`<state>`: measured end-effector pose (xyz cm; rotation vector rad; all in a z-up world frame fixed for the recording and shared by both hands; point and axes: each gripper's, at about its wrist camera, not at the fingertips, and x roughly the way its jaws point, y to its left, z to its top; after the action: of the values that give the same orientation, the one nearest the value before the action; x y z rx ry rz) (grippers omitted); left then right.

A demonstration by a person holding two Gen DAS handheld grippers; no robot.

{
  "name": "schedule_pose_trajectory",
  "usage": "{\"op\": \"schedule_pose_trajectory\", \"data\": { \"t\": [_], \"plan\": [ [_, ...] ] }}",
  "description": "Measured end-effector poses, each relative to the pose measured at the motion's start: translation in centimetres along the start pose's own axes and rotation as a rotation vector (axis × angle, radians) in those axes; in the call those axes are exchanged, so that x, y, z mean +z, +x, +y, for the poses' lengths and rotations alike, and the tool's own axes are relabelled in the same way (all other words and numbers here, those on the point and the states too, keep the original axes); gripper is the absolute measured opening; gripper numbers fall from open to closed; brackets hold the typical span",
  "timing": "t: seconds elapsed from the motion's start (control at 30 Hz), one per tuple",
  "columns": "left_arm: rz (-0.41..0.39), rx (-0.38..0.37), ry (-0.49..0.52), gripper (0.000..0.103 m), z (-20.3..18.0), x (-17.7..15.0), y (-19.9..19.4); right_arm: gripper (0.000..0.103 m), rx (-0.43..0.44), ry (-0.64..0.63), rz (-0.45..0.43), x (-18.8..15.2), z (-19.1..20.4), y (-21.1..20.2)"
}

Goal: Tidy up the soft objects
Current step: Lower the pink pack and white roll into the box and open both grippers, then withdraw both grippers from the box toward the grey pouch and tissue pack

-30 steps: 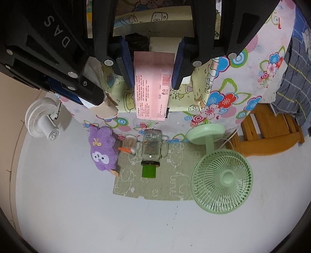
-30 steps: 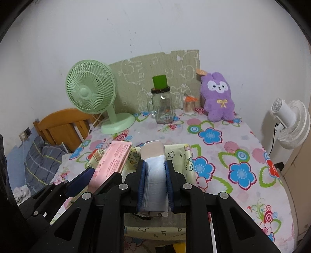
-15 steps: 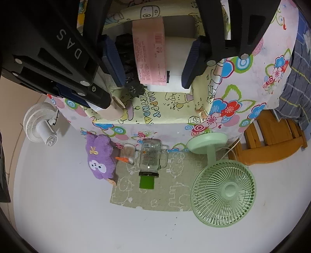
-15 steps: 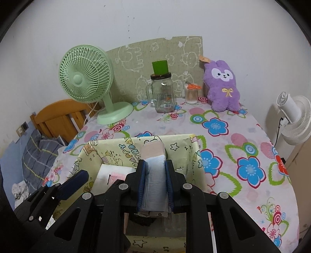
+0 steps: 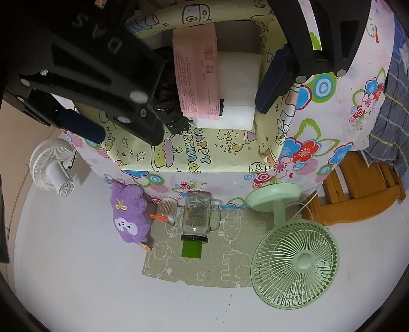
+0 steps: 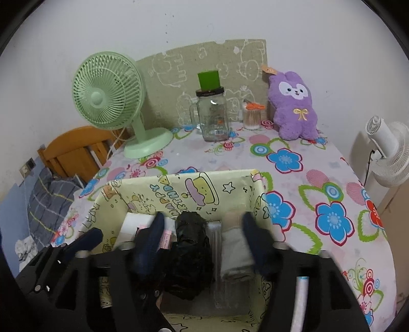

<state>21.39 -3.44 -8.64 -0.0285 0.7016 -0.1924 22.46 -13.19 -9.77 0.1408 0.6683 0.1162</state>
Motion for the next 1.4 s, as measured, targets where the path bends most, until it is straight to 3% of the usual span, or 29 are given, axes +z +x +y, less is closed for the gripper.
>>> {"op": "schedule_pose_trajectory", "data": {
  "t": [0.3,1.4],
  "plan": [
    [-0.024,0.010,0.003,0.099,-0.5,0.2,-1.1,0.094,-0.034,-0.051,-0.036,0.2,0.5,-1.7],
    [-0.147,-0.016,0.045,0.102,-2.6,-1.2,-10.1,0.097,-0.044,-0.069,-0.150,-1.6,1.5,-12.2]
  ]
}}
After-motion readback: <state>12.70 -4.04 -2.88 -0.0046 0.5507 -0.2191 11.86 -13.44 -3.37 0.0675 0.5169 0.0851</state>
